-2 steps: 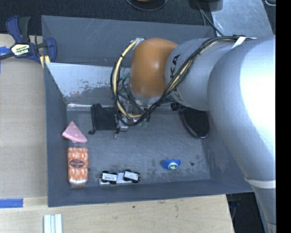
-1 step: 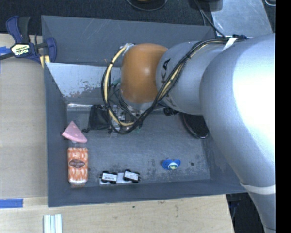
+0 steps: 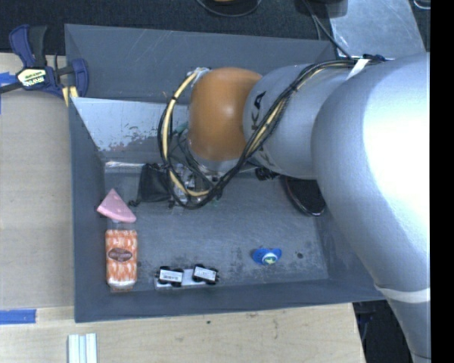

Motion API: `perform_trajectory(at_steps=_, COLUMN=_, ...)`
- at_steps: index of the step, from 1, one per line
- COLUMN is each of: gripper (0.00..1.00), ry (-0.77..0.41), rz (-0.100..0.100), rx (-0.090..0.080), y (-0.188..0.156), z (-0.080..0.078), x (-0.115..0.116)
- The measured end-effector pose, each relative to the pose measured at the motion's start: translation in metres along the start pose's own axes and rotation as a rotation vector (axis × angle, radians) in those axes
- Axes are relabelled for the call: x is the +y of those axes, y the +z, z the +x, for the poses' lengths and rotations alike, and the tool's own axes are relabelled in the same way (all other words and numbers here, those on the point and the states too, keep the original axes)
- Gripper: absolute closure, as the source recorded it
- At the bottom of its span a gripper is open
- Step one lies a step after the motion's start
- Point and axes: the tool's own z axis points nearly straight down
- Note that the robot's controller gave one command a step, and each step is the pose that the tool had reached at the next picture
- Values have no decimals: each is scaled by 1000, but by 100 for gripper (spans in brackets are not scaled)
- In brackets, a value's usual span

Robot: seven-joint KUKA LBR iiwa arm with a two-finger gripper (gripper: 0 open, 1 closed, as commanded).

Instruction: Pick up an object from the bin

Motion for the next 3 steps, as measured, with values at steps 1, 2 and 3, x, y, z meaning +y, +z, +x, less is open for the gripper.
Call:
perform_trajectory(at_steps=1, gripper=100, ry=0, rz=0, rx=0, y=-2, z=0, x=0)
perform_trajectory(at_steps=2, gripper=100, ry=0, rz=2, rx=4, y=-14, z=2, x=-1)
perform_trajectory(at_steps=3, gripper=100, ry=0, rz=1, rx=1, y=-29, z=1, x=-1)
